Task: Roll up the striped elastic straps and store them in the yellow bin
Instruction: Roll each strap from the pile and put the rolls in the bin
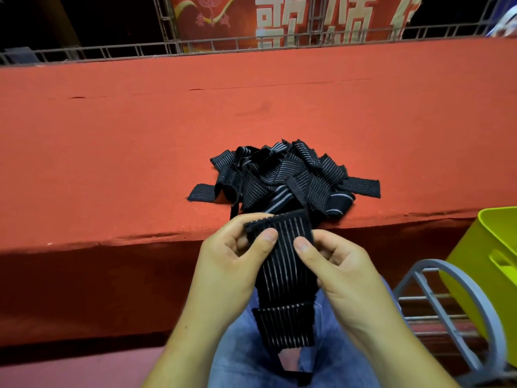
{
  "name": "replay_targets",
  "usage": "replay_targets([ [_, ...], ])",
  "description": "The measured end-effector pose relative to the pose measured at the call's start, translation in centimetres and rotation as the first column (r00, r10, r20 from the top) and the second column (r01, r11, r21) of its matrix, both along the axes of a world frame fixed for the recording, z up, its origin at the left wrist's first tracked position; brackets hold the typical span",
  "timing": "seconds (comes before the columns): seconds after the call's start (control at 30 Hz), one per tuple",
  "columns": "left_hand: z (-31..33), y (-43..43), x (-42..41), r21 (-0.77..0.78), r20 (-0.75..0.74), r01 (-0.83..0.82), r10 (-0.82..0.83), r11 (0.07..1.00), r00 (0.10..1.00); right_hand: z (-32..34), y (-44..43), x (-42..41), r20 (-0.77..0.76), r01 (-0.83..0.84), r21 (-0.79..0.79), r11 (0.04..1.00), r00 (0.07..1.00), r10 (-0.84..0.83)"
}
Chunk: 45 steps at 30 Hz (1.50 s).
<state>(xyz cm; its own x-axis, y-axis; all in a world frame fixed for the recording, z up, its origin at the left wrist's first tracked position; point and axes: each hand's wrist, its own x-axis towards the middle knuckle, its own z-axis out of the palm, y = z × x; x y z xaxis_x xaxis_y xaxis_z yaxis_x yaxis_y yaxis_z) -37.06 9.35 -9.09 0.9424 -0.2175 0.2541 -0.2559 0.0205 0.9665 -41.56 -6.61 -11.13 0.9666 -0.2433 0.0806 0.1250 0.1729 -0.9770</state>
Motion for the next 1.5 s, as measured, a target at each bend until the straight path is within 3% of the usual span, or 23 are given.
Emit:
replay_targets([
  [0.13, -0.3, 0.0, 0.6, -0.066, -0.12, 0.06, -0.067, 0.996, 0.991, 0.2, -0.6, 0.8, 0.025, 0.048, 0.053, 0.997, 0.998, -0.05],
  [0.3, -2.7, 0.1, 0.3, 0.089, -0.194, 0.059, -0.041, 0.994, 0.98, 1.4, -2.6, 3.1, 0.062, 0.153, 0.124, 0.98, 0.985, -0.162],
  [0.43, -3.4, 0.1, -0.1, 0.22, -0.124, 0.036, -0.008, 0.975, 0.992, 2.0, -3.3, 4.6, 0.041, 0.213, 0.138, 0.967, 0.975, -0.22],
  [0.8, -3.0, 0.2, 0.2, 0.261, 0.024, -0.012, 0.006, 0.965, 1.0, 1.9, -3.0, 5.2, 0.014, 0.214, 0.165, 0.963, 0.976, -0.219],
  [1.27, -2.8, 1.2, -0.1, 0.378, 0.011, 0.238, -0.261, 0.895, 0.965, 1.5, -5.4, 5.7, 0.019, 0.382, 0.12, 0.916, 0.922, -0.387],
  [1.5, -2.3, 1.1, 0.0, 0.329, -0.01, 0.184, -0.192, 0.926, 0.981, 0.7, -4.0, 5.0, 0.063, 0.266, 0.069, 0.961, 0.961, -0.271],
])
